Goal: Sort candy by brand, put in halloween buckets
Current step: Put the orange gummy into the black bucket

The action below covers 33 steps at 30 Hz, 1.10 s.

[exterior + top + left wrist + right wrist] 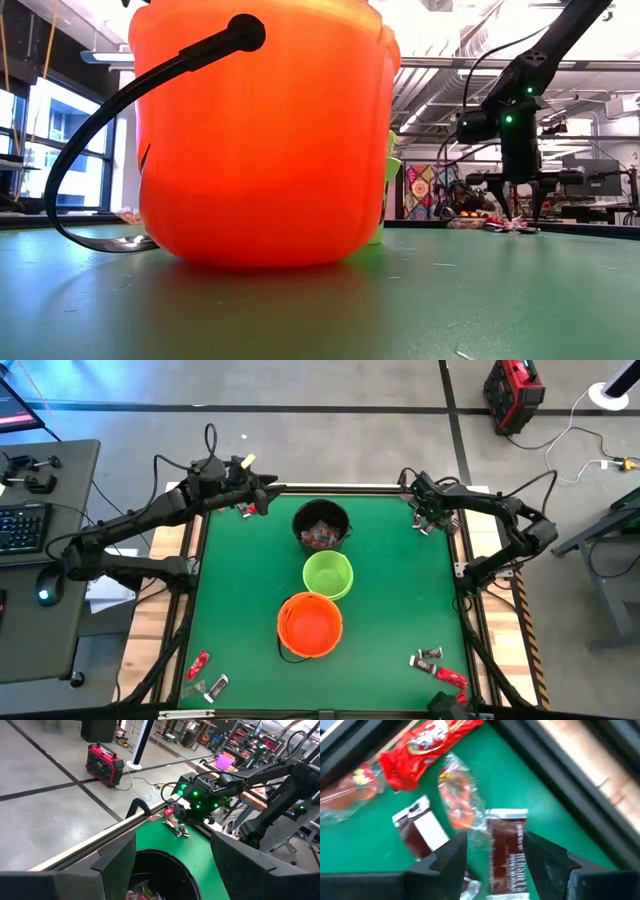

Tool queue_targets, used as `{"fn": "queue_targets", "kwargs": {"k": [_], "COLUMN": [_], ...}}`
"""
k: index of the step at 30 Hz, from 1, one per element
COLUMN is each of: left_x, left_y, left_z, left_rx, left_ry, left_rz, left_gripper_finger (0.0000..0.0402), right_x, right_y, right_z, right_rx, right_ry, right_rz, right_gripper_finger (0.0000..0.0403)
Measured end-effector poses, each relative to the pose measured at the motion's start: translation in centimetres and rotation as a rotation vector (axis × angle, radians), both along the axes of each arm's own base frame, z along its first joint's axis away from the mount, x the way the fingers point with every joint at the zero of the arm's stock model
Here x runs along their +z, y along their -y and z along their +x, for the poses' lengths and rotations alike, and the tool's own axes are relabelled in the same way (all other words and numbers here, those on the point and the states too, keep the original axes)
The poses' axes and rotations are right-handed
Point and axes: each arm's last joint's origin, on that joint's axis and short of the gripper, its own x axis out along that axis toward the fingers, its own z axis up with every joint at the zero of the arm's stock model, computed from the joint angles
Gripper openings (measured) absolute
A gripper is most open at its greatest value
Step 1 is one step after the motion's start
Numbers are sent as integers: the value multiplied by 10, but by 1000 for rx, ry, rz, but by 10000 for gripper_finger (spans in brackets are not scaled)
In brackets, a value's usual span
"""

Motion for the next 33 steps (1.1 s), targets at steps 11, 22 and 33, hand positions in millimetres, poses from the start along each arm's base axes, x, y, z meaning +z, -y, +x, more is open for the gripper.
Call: {"fn": "queue_targets", "kwargs": {"k": [11, 22, 33], "left_x": [0, 0, -3], "left_y": [0, 0, 0], "left_z": [0, 0, -1], "left_rx": [-6, -17, -18], "left_ry": [-12, -36, -62], "left_rz": [22, 64, 54], "left_gripper_finger": [245, 245, 245], "right_x": [1, -10, -13], "right_y": [6, 8, 8], "right_z": [2, 4, 8], "right_rx": [-9, -62, -50], "right_ry": [18, 19, 21], "right_rz": [-65, -32, -30], "right_gripper_finger": [185, 185, 162]}}
